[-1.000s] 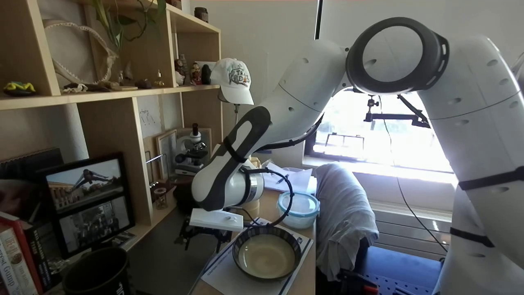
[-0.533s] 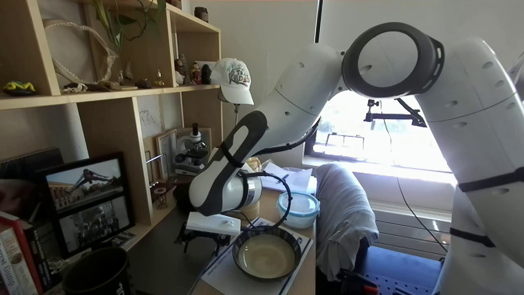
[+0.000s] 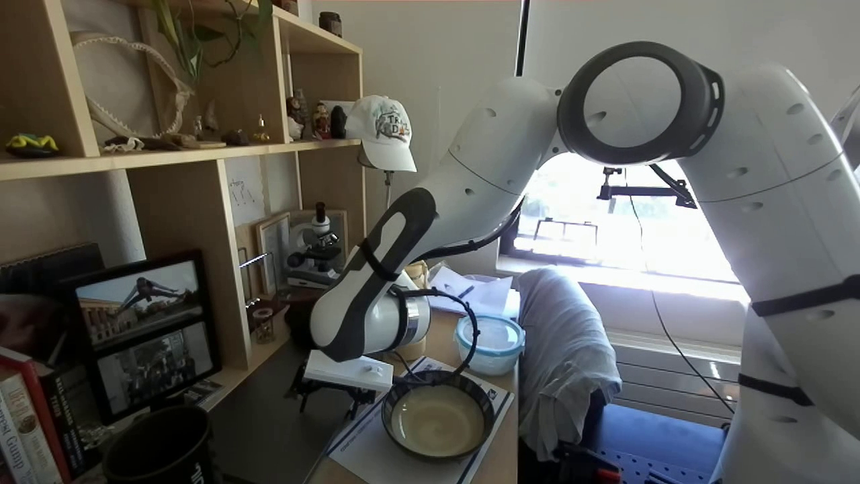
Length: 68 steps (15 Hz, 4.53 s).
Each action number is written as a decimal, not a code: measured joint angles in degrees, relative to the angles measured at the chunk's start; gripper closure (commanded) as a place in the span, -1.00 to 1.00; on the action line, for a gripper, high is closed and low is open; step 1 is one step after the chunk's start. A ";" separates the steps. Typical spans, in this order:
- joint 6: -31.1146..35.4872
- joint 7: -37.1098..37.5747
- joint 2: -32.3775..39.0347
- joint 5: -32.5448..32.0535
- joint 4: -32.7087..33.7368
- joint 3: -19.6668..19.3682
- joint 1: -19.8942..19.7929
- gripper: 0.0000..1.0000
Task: Put the bowl on the paper and then open the laptop
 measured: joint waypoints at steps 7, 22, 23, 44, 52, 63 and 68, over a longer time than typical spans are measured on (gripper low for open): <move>5.43 0.00 0.10 1.33 -1.82 0.65 0.23 -1.00; 2.02 1.08 0.07 -1.84 -0.90 -4.66 5.47 -1.00; 1.58 1.43 0.04 -2.48 -0.78 -5.12 5.88 -1.00; -3.22 4.42 -2.56 -8.12 -0.29 -7.39 7.55 -1.00; -3.22 4.42 -4.87 -9.95 -1.46 -7.71 7.97 -1.00; -3.23 4.45 -12.00 -15.38 -3.00 -8.56 9.13 -1.00; -1.94 4.45 -14.44 -18.02 -0.63 -8.56 9.50 -1.00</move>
